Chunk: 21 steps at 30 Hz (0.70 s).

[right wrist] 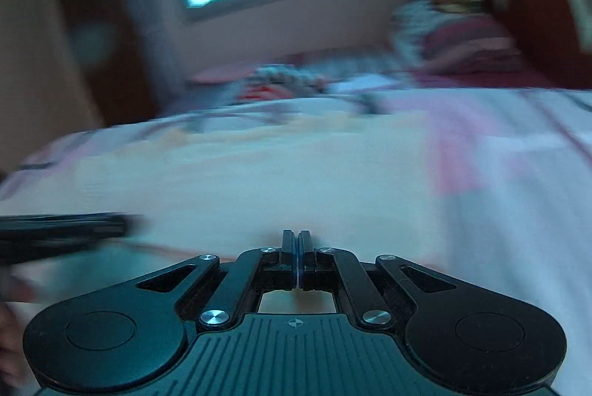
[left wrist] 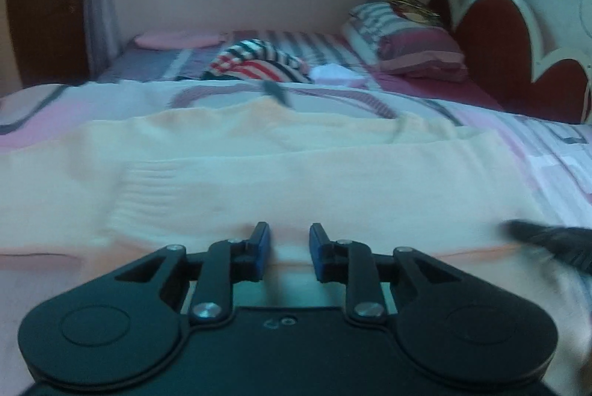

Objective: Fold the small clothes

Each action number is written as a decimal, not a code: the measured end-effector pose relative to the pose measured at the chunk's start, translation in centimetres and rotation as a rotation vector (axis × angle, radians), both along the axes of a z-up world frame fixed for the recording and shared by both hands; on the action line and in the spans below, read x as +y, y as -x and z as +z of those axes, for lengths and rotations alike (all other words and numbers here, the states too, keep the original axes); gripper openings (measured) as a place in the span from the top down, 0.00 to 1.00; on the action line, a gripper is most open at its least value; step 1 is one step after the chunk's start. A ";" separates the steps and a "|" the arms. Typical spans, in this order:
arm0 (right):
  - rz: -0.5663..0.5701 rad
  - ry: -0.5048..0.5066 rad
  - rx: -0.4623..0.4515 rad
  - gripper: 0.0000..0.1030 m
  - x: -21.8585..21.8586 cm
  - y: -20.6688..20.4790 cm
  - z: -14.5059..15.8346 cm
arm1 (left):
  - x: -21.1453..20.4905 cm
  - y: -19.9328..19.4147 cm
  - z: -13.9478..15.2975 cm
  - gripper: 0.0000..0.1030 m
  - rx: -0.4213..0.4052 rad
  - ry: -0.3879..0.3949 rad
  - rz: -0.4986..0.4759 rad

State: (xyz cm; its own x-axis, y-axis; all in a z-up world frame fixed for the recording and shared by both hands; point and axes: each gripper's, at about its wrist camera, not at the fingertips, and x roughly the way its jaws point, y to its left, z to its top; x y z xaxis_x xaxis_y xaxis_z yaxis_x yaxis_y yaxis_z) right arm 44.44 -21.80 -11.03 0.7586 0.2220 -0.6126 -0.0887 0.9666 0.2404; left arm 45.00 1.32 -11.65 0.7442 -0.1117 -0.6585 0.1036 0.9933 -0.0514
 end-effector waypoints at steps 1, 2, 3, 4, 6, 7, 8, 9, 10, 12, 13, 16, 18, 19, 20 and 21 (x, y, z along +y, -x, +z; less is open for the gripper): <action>-0.051 0.000 0.006 1.00 -1.6 0.0 -0.3 | 0.8 0.2 0.0 0.77 -0.005 -0.010 0.013; -0.081 -0.016 0.007 1.00 -3.0 -0.1 -0.4 | 1.4 0.2 0.0 0.77 -0.006 -0.014 0.022; -0.086 -0.024 0.008 1.00 -3.6 -0.3 -0.3 | 2.0 0.2 0.1 0.77 -0.005 -0.014 0.036; -0.086 -0.025 -0.002 1.00 -3.8 -0.6 0.0 | 2.2 0.1 0.4 0.80 -0.006 -0.014 0.054; -0.049 -0.064 -0.049 1.00 -3.5 -1.3 0.8 | 1.6 -0.8 1.4 0.79 -0.027 -0.026 0.053; -0.035 -0.080 -0.059 1.00 -3.0 -2.2 1.1 | 1.0 -1.4 1.9 0.75 -0.037 -0.031 0.043; -0.021 -0.086 -0.062 1.00 -2.5 -3.2 1.3 | 0.2 -2.2 2.2 0.75 -0.038 -0.026 0.024; -0.005 -0.084 -0.066 1.00 -1.9 -4.1 1.5 | -0.2 -2.6 2.2 0.75 -0.037 -0.020 0.011; 0.011 -0.075 -0.069 1.00 -1.1 -5.1 1.7 | -0.8 -3.2 2.3 0.75 -0.039 -0.021 0.000; 0.049 -0.062 -0.044 1.00 0.4 -7.0 1.3 | -2.0 -4.6 2.1 0.73 -0.029 -0.035 -0.022; 0.072 -0.062 -0.032 1.00 1.0 -7.7 1.0 | -2.1 -5.1 1.7 0.73 -0.018 -0.036 -0.027; 0.159 -0.016 -0.011 1.00 2.3 -9.0 -0.1 | -0.9 -6.0 0.4 0.72 0.003 -0.042 -0.007; 0.139 0.032 -0.021 1.00 1.2 -9.8 -0.5 | 0.8 -5.9 0.0 0.72 -0.002 -0.033 0.012; 0.087 0.068 -0.029 1.00 0.5 -9.9 -0.7 | 1.6 -5.8 -0.1 0.72 -0.007 -0.037 0.026; -0.001 0.071 -0.023 1.00 -1.6 -10.8 -0.9 | 2.2 -5.9 -0.1 0.72 -0.010 -0.043 0.037; -0.077 0.048 -0.007 1.00 -3.4 -11.6 -1.1 | 2.8 -5.9 -0.1 0.72 -0.011 -0.043 0.045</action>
State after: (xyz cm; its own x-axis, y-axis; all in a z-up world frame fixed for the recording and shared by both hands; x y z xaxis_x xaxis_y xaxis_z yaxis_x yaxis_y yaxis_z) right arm 56.00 -25.19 -12.17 0.7764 0.1333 -0.6159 -0.0149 0.9810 0.1935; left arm 50.86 4.17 -11.79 0.7553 -0.0501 -0.6535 0.0593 0.9982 -0.0079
